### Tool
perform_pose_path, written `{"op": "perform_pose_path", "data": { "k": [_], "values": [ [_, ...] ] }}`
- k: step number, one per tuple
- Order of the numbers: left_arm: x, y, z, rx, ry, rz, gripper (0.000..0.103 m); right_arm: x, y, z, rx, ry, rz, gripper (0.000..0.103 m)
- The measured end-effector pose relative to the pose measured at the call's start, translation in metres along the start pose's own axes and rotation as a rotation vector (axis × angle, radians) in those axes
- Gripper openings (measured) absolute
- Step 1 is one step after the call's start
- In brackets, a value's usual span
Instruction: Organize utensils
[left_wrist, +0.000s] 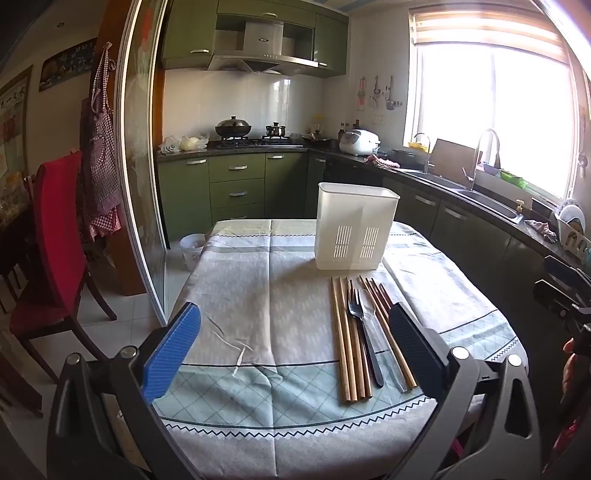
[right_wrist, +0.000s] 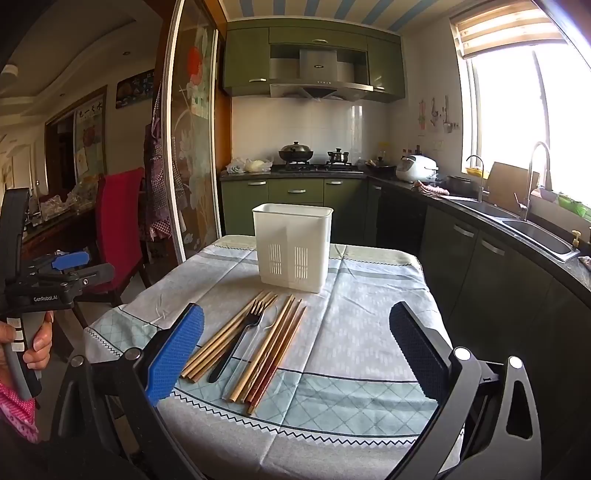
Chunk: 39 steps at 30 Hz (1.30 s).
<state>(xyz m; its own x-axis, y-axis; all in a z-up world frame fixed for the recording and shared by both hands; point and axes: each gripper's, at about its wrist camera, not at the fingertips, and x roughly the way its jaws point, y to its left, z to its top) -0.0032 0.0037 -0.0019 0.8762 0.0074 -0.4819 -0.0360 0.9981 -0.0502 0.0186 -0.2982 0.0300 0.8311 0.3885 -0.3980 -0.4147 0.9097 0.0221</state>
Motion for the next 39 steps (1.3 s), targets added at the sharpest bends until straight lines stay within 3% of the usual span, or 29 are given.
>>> {"op": "perform_pose_path", "data": {
  "k": [39],
  "values": [
    [-0.0013,0.0021,-0.0008,-0.012,-0.005,-0.002,0.097,0.0014,0.002,-0.0033,-0.001,0.004,-0.003,0.099]
  ]
}}
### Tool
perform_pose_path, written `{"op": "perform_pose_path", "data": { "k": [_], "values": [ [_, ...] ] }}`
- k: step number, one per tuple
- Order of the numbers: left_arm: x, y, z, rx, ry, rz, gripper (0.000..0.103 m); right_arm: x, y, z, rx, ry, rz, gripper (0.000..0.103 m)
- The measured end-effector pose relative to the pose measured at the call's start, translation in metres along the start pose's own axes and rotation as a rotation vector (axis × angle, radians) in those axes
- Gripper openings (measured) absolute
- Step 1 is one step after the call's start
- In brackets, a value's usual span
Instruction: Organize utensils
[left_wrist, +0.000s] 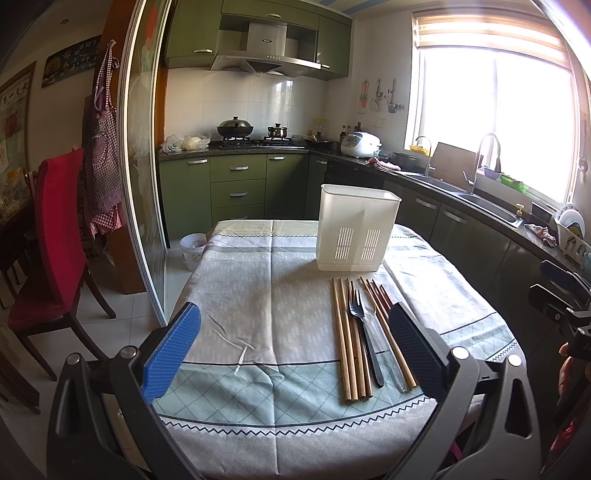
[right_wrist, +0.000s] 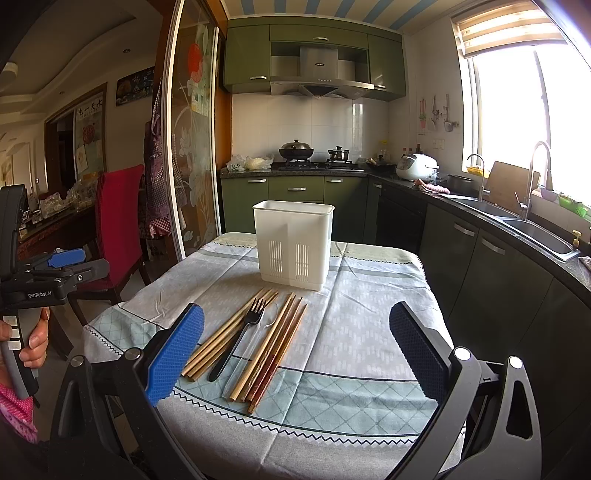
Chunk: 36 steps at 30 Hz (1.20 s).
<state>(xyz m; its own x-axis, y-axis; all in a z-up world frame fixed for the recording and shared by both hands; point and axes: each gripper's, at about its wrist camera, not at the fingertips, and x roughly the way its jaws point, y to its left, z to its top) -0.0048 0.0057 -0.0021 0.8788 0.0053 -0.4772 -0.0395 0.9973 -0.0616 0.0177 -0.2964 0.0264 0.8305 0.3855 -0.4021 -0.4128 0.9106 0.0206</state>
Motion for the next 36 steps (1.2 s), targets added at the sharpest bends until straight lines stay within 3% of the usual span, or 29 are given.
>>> {"op": "perform_pose_path", "data": {
  "k": [36],
  "values": [
    [0.0,0.0,-0.002,-0.001,0.003,0.001,0.097,0.012,0.001,-0.013,0.004,0.011,0.0,0.099]
  ]
}}
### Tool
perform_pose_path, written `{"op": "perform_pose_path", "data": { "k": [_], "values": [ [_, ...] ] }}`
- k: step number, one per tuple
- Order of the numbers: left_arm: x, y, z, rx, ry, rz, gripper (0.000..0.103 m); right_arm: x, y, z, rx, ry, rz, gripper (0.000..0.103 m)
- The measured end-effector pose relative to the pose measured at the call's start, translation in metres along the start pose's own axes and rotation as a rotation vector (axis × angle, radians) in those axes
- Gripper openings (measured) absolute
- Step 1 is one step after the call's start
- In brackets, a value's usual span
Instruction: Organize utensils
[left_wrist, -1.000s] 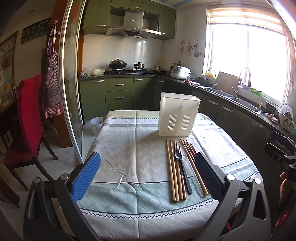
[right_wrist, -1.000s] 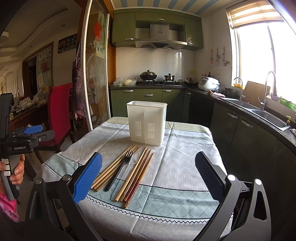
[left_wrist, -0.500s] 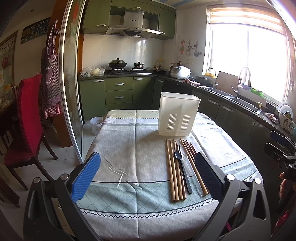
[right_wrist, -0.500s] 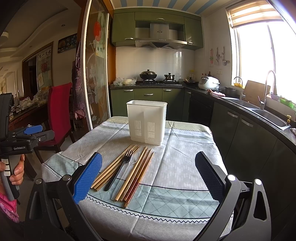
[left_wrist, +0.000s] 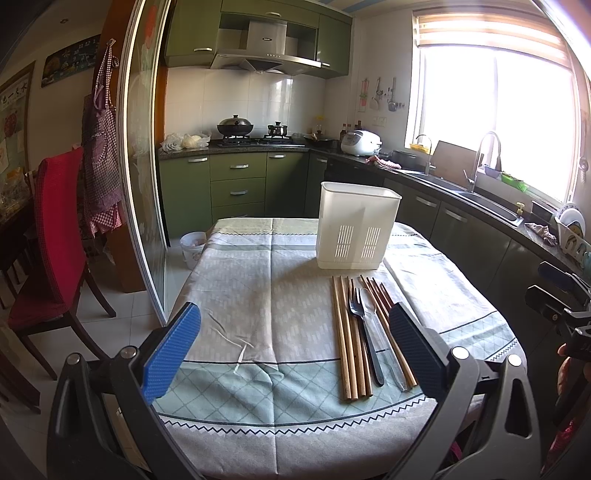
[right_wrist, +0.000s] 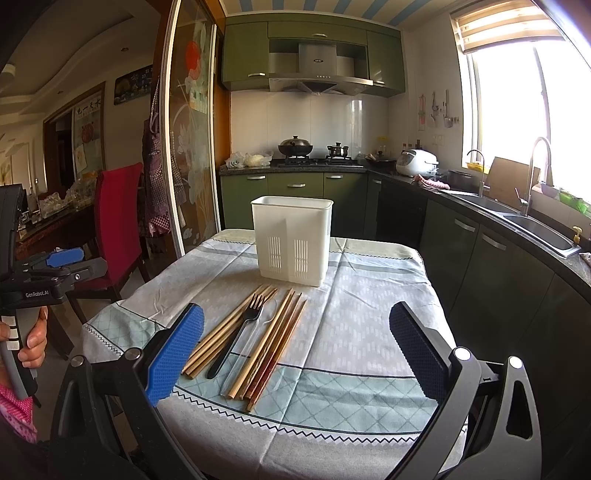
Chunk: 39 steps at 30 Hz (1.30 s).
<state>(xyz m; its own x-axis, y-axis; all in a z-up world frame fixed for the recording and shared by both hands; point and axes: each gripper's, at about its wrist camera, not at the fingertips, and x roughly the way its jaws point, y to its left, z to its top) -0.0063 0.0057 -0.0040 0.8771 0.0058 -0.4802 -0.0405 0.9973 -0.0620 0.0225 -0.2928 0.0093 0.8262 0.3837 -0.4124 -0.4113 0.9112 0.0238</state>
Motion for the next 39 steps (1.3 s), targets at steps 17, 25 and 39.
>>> {"op": "perform_pose_path", "data": {
  "k": [17,25,39],
  "values": [
    [0.004,0.0,-0.003,-0.003,0.011,0.002,0.097,0.001,0.0,0.001,0.0,0.011,0.002,0.099],
    [0.032,-0.002,0.009,0.004,0.112,-0.02,0.097,0.008,-0.005,0.002,-0.004,0.026,-0.026,0.099],
    [0.184,-0.047,0.01,-0.043,0.666,-0.178,0.096,0.127,-0.082,0.021,0.111,0.422,0.008,0.099]
  ]
}}
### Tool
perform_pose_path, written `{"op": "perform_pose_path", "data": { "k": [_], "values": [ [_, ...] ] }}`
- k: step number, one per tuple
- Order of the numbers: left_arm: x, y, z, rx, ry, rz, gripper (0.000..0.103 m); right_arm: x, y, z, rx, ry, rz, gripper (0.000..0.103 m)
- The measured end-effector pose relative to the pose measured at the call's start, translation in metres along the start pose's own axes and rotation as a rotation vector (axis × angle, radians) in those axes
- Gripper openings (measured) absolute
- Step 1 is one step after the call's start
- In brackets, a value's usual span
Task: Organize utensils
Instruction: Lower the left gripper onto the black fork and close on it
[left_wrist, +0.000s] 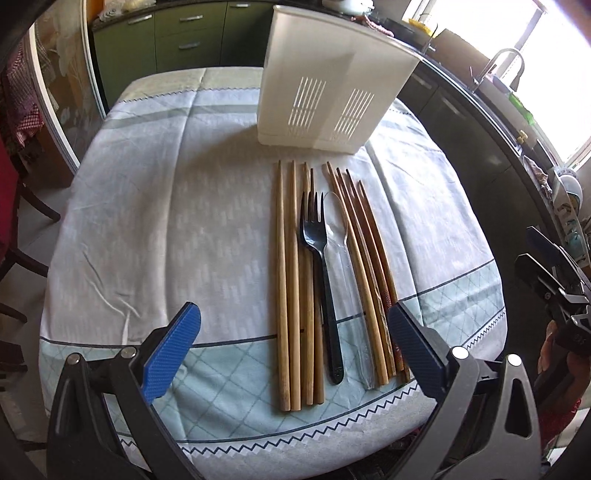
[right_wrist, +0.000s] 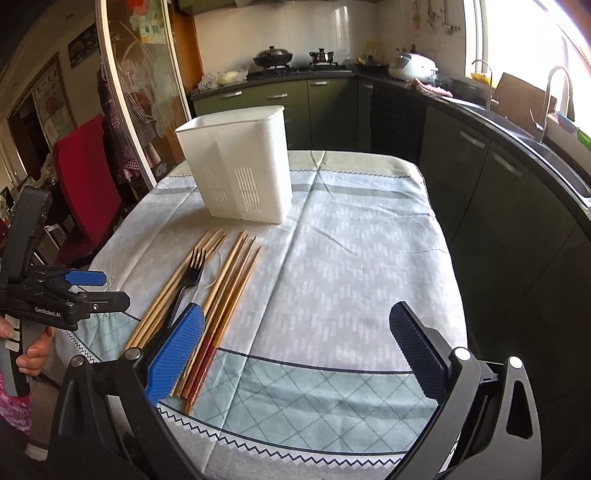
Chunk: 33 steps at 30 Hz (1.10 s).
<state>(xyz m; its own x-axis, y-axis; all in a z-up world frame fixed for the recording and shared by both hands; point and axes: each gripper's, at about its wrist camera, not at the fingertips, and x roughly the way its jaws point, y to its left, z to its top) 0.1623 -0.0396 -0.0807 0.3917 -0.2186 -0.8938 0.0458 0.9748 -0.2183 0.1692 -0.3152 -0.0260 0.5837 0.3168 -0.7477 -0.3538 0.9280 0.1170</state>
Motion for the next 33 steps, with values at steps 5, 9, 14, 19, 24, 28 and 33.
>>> {"op": "perform_pose_path", "data": {
  "k": [5,9,14,19,24,28,33],
  "values": [
    [0.024,-0.011,0.019,-0.012,0.105,0.028,0.071,0.021,-0.008,0.015,0.008,0.069,0.008,0.099],
    [0.038,-0.017,0.026,-0.016,0.168,0.045,0.067,0.026,-0.023,0.026,0.043,0.077,-0.008,0.092],
    [0.048,-0.032,0.029,0.013,0.208,0.051,0.053,0.021,-0.038,0.034,0.056,0.066,-0.035,0.075],
    [0.058,-0.047,0.034,0.039,0.226,0.056,0.043,0.021,-0.038,0.034,0.034,0.071,-0.037,0.068],
    [0.067,-0.053,0.038,0.037,0.242,0.082,0.032,0.024,-0.041,0.029,0.029,0.071,-0.029,0.067],
    [0.072,-0.05,0.042,0.024,0.246,0.102,0.028,0.025,-0.047,0.026,0.04,0.079,-0.021,0.067],
    [0.075,-0.044,0.047,0.002,0.243,0.107,0.012,0.025,-0.049,0.024,0.037,0.076,-0.022,0.067]
  ]
}}
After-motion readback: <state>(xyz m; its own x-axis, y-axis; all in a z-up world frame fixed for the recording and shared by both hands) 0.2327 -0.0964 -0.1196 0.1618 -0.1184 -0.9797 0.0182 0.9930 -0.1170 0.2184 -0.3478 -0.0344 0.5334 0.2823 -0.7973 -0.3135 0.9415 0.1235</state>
